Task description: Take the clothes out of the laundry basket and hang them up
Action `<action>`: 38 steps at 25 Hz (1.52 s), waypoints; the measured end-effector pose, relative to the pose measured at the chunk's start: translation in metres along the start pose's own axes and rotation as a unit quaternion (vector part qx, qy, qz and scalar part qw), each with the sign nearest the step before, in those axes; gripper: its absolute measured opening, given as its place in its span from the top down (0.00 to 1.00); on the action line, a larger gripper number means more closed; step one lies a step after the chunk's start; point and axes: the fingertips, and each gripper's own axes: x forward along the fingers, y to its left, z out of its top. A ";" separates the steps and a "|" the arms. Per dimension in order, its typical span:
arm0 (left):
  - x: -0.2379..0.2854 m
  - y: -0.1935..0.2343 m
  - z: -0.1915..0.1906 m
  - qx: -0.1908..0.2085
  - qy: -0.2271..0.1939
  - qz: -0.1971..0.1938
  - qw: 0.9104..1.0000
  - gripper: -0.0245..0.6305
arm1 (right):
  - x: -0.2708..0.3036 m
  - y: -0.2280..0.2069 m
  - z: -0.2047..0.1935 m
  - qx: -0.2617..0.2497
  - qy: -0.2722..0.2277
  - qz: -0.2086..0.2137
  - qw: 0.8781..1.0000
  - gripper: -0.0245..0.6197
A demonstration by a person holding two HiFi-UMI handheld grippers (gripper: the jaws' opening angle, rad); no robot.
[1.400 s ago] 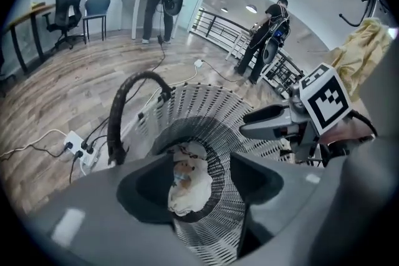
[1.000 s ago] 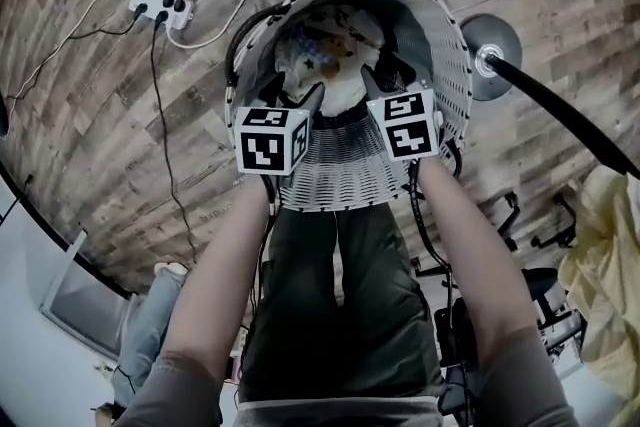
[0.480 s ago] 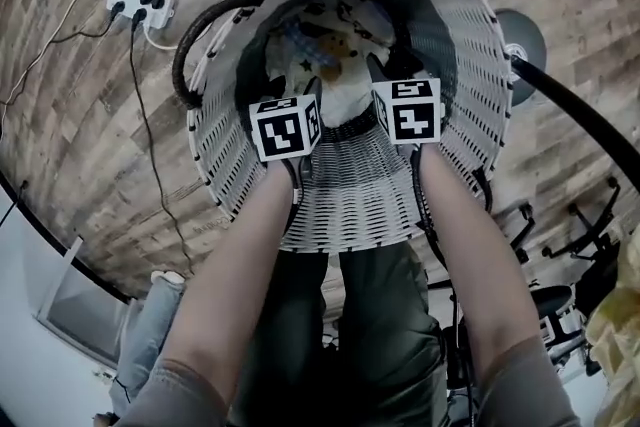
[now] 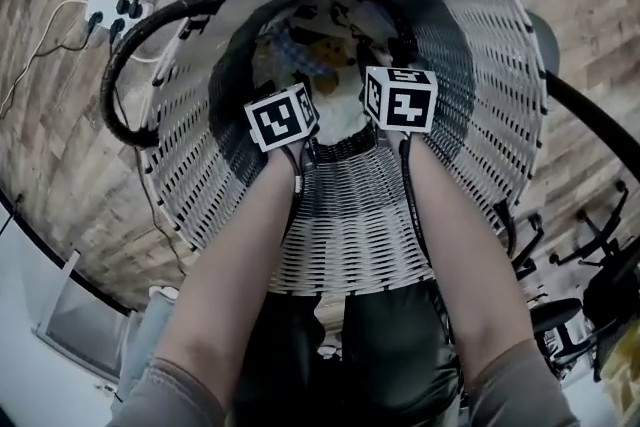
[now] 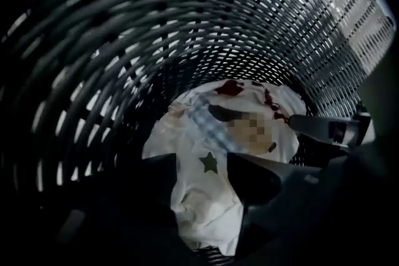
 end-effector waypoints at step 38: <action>-0.228 -0.067 0.034 0.128 -0.014 -0.058 0.990 0.92 | -0.244 0.033 0.073 0.120 -0.036 0.011 0.992 0.89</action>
